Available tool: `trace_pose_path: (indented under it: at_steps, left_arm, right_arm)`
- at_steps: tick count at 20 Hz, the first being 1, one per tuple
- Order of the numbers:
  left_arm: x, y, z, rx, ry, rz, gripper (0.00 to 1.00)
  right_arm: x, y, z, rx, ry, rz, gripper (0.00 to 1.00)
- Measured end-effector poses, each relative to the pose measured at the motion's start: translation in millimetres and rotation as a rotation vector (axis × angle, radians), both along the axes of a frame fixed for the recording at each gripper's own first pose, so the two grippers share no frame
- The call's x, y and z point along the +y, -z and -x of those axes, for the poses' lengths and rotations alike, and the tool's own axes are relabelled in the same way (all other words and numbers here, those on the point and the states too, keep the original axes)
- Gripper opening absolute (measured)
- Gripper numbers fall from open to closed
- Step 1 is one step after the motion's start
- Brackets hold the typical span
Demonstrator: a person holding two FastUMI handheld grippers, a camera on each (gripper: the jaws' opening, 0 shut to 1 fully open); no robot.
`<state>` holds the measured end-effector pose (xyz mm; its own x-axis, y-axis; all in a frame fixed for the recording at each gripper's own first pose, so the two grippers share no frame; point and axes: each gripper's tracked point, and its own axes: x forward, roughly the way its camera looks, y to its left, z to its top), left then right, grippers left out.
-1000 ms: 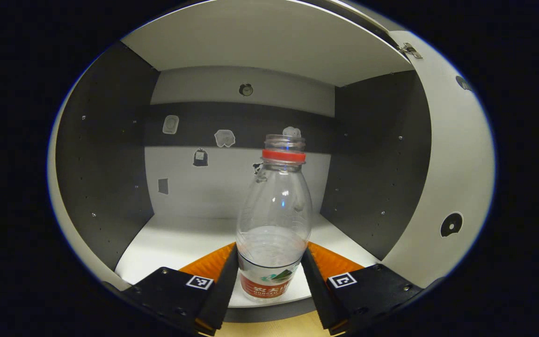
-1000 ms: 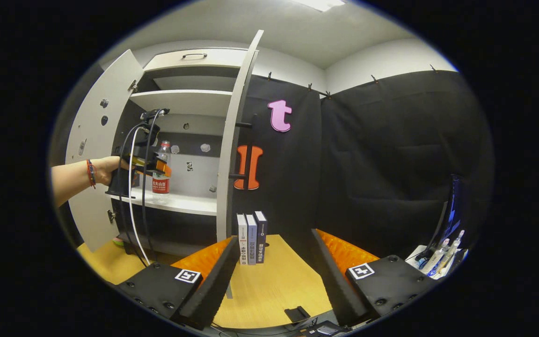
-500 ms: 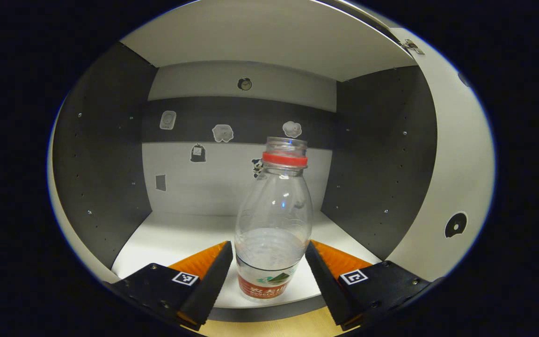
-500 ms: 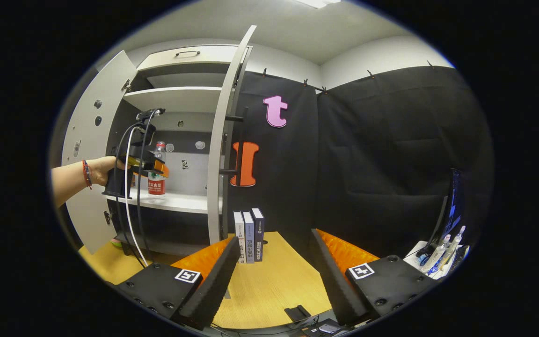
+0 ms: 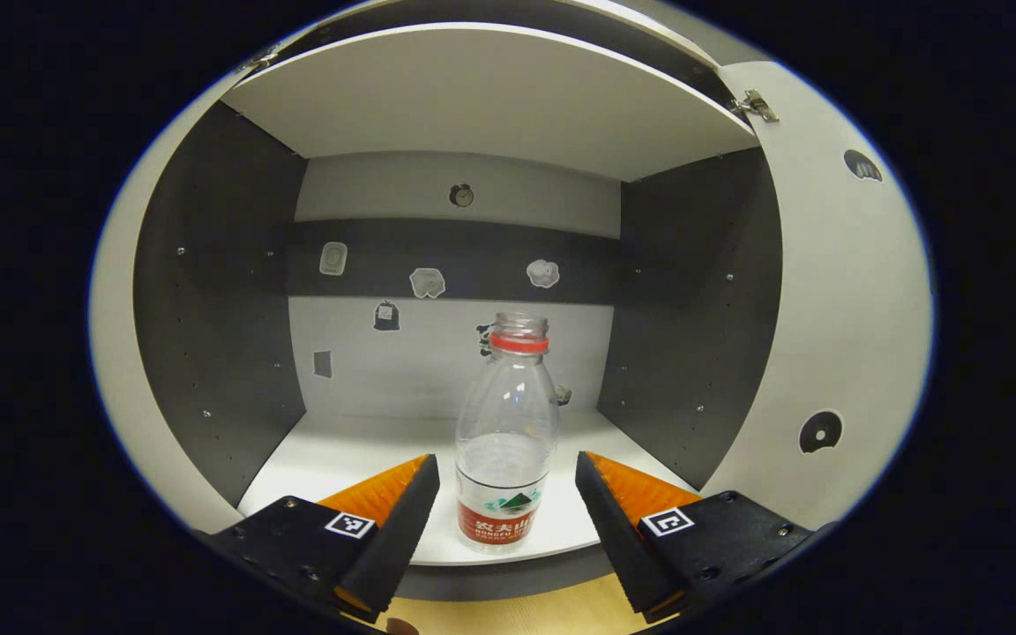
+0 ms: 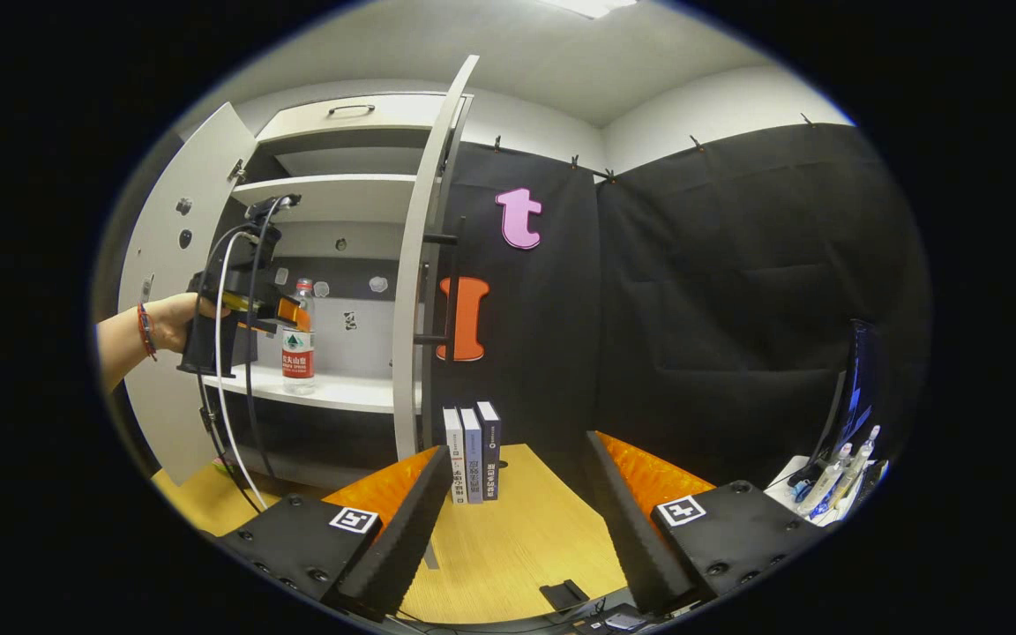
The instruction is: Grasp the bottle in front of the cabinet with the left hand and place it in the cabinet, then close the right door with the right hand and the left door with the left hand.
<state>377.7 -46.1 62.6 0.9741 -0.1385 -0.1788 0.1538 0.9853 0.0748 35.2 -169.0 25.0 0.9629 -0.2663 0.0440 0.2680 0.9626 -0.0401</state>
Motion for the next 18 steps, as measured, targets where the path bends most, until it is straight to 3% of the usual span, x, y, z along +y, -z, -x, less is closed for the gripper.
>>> trace_pose_path:
  at_steps: [9, 18]
  left_arm:
    - [45, -56, 109, -0.124, -0.065, -0.017, 0.95]
    - [108, -70, 241, -0.203, -0.169, 0.034, 0.94]
  right_arm:
    - [-4, -19, -7, -0.016, -0.036, 0.02, 0.98]
    - [-3, -29, -55, 0.008, -0.121, 0.025, 0.98]
